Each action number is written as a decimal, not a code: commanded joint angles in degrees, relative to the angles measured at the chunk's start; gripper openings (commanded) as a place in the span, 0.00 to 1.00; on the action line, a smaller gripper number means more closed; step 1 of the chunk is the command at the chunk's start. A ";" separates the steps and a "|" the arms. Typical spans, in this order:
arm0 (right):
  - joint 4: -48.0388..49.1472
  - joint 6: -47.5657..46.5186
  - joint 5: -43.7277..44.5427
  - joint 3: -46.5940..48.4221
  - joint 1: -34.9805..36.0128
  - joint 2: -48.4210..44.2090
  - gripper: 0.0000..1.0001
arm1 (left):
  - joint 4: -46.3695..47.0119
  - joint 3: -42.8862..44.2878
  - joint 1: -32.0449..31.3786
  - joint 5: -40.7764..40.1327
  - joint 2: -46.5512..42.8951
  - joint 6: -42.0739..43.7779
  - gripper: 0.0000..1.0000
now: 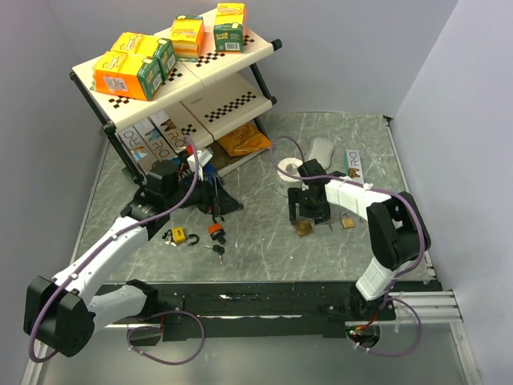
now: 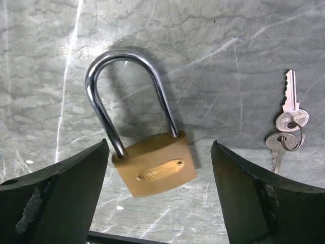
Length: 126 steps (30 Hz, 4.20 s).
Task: Lock with the key
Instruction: Place the lock at the center of the board, then pick up the lock from the center of the board.
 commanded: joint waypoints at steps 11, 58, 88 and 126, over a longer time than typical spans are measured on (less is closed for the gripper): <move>1.26 -8.11 -3.18 1.20 -0.96 -20.51 0.98 | -39.08 13.99 0.67 9.89 3.80 47.33 0.99; -6.74 -26.14 -53.28 8.23 -6.68 -21.76 0.99 | -55.02 21.66 -1.79 -9.62 41.51 135.55 0.74; 10.27 -6.13 -57.93 -2.23 -9.58 -23.34 0.93 | -35.16 19.98 -16.64 -1.70 17.62 85.38 0.01; 40.02 19.39 -57.86 -10.14 5.71 -16.84 0.67 | -25.84 21.65 -24.73 -17.79 12.33 67.70 0.01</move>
